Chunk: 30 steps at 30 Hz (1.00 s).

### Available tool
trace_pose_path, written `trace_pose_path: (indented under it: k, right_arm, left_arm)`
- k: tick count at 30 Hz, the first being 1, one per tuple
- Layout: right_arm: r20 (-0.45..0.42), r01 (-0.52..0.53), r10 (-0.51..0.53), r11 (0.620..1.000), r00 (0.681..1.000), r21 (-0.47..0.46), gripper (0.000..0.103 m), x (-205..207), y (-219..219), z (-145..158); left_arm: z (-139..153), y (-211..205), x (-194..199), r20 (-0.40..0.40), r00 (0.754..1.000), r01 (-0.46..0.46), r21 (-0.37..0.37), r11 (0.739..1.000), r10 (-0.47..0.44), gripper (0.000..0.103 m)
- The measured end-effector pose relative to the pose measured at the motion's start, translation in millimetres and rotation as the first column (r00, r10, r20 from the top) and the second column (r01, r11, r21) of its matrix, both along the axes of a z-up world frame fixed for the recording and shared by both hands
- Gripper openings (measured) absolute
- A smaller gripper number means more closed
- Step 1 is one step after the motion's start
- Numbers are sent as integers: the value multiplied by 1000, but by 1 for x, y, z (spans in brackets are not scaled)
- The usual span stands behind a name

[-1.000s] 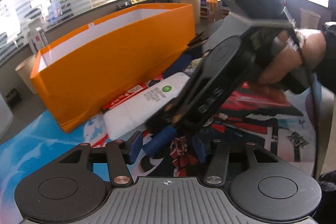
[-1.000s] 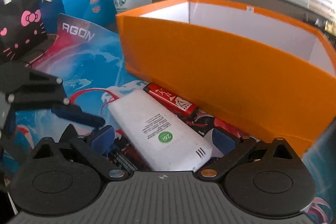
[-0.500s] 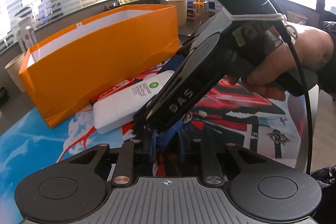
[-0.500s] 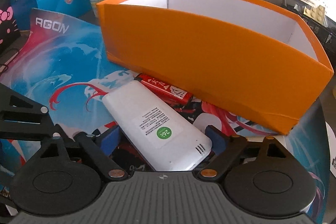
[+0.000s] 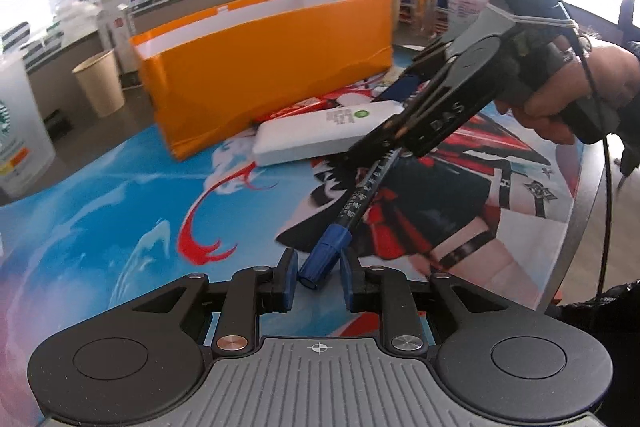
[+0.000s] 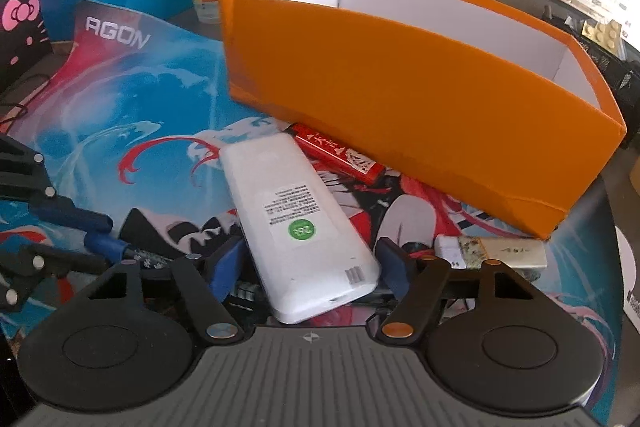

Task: Organize rigid objects
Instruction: 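Grasp the blue-capped pen with the left gripper while the right reaches the white power bank, then lift the blue-capped pen with the left gripper while the right grasps the white power bank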

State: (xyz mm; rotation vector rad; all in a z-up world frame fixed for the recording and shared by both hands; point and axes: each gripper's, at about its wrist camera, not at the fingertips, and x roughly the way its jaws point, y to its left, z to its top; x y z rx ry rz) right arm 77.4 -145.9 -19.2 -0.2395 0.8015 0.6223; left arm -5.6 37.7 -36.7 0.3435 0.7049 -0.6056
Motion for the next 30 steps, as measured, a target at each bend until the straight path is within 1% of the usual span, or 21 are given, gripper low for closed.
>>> trace_pose_path:
  k: [4,7,9,11,14,16,18,20,22,24,26,29,30]
  right_arm:
    - [25,-26,26,1000,999,-5,67,2,6,-2]
    - [16,-37,37,999,999,13,67,8,7,-2]
    - [5,-44,44,999,999,21,67,12,9,-1]
    - [-3,-51,51,999,999,17,64,15,12,0]
    - [2,-47,47,999,999,-4,63,13,17,1]
    - [4,-41,41,999,999,-4,63,12,18,1]
    - [2,-24,24,1000,1000,7,63,11,16,1]
    - [6,-13,13,1000,1000,11,62,8,14,1]
    - [10,-2,2,1000,1000,8,60,6,12,2]
    - [19,9,-10,1000,1000,7,56,2,10,4]
    - [30,23,-23,1000,999,0,54,-2,6,5]
    - [33,55,-55,998,998,16,52,-5,-3,7]
    - [34,69,-70,997,997,27,52,-6,-7,8]
  left_arm:
    - [-1,-8,-4,45,999,22,40,999,-23,23]
    - [-1,-13,-4,54,997,50,46,998,-53,33]
    - [-1,-20,-1,62,995,77,52,996,-80,48]
    - [-1,-28,1,73,992,101,60,993,-105,53]
    - [-3,-40,8,75,989,127,52,991,-131,52]
    - [-4,-45,13,58,990,127,29,991,-128,49]
    - [-4,-46,18,24,992,123,-14,992,-123,22]
    - [-5,-46,18,13,993,116,-38,993,-115,15]
    - [-7,-47,14,32,993,113,-30,993,-112,15]
    - [-7,-47,10,43,993,110,-22,994,-109,11]
    - [-7,-43,8,42,994,100,-18,995,-100,12]
    - [-5,-34,6,29,996,81,-20,996,-81,14]
    - [-5,-31,5,27,997,72,-20,997,-72,12]
